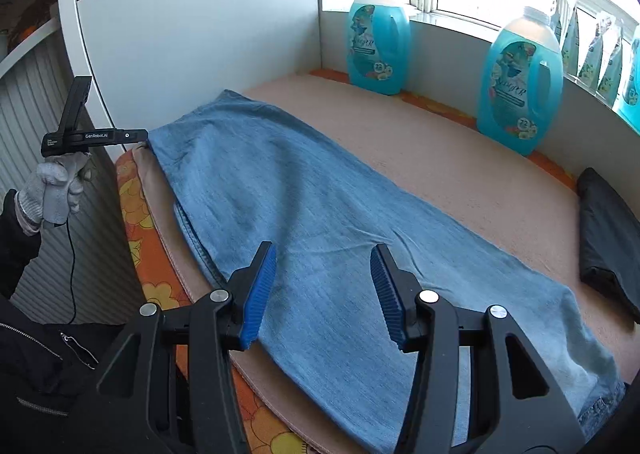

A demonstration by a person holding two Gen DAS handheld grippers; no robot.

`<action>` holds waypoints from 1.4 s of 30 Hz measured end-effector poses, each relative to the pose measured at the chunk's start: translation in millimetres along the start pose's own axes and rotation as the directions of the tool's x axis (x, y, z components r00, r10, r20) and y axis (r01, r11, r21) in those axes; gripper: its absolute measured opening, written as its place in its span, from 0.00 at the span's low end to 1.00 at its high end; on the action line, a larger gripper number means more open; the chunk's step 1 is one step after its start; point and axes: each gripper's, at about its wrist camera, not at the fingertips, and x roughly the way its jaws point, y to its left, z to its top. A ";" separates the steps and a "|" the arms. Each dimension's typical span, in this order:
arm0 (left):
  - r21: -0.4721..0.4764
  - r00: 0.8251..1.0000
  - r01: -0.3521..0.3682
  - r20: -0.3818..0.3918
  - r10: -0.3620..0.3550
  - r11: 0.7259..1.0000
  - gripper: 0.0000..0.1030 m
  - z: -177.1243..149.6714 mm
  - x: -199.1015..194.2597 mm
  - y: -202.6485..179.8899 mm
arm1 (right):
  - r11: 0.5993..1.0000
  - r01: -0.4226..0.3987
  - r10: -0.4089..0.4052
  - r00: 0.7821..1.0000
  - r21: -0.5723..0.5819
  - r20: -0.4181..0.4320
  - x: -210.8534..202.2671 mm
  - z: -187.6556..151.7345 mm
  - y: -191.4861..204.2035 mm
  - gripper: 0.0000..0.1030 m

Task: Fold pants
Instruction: 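Move both open grippers to the hem end of the folded jeans, then grasp the jeans hem end with the left gripper and lift it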

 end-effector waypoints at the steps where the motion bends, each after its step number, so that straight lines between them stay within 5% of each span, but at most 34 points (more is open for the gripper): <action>1: -0.008 1.000 -0.014 0.003 0.014 1.000 0.45 -3.0 -2.0 6.1 | 1.000 -0.015 0.015 1.000 -0.022 -0.002 6.1 6.7 8.5 0.50; 12: -0.125 1.000 0.011 0.030 -0.008 0.992 0.45 -6.8 4.4 51.7 | 0.969 -0.187 0.180 0.982 -0.164 -0.055 86.3 61.6 97.2 0.50; 23: -0.315 0.992 0.121 0.012 -0.124 0.941 0.46 -3.7 38.7 69.8 | 0.943 -0.268 0.255 0.963 -0.197 -0.088 125.4 91.7 133.0 0.50; 28: -0.353 0.995 0.100 0.063 -0.082 0.930 0.52 -0.3 42.0 77.6 | 0.947 -0.270 0.258 0.962 -0.171 -0.092 128.1 87.1 124.6 0.50; 32: -0.346 0.994 0.017 0.106 0.021 0.938 0.52 5.8 41.4 78.2 | 0.957 -0.258 0.248 0.965 -0.136 -0.082 126.7 84.9 111.2 0.50; 42: -0.312 0.981 -0.072 0.147 0.123 0.947 0.47 15.9 52.0 72.6 | 0.964 -0.252 0.244 0.965 -0.084 -0.095 124.7 75.4 91.9 0.50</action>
